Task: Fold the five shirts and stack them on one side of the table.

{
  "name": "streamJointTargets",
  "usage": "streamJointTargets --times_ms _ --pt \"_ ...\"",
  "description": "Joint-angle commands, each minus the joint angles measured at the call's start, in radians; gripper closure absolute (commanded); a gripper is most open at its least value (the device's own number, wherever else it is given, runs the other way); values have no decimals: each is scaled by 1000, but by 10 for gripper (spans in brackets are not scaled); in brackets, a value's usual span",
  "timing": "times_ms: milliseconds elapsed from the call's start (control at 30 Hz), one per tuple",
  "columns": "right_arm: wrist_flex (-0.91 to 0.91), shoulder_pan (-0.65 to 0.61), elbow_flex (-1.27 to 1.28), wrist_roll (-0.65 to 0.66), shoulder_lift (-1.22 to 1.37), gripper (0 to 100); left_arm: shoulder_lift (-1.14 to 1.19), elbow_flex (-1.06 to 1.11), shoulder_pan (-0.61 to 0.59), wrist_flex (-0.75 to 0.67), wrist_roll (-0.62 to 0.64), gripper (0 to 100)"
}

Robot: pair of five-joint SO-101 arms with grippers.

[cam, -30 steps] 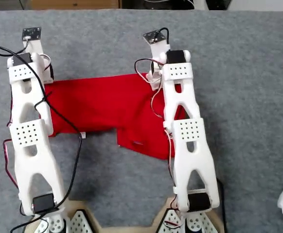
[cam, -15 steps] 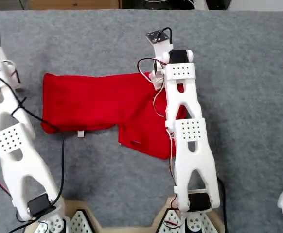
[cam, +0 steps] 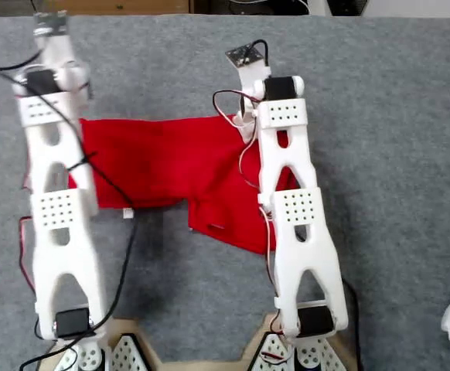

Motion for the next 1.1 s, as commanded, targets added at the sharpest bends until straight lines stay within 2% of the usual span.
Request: streamJointTargets --times_ms 0,100,300,400,500,733,1067 --pt "18 -10 -50 2 -136 992 -76 -46 75 120 5 980" --pt "17 -15 -44 2 -199 992 -67 -41 115 245 8 980" --pt "9 -134 -41 0 -251 992 -71 140 130 244 8 980" --pt "-2 -219 -39 -23 -213 992 -105 276 143 244 8 980" --pt "-18 -246 -45 -49 -157 992 -163 423 146 244 9 980" --pt "-51 -228 -41 -46 -35 992 -242 689 141 241 44 980" --pt "-91 -13 -45 46 111 992 -242 600 15 175 38 980"
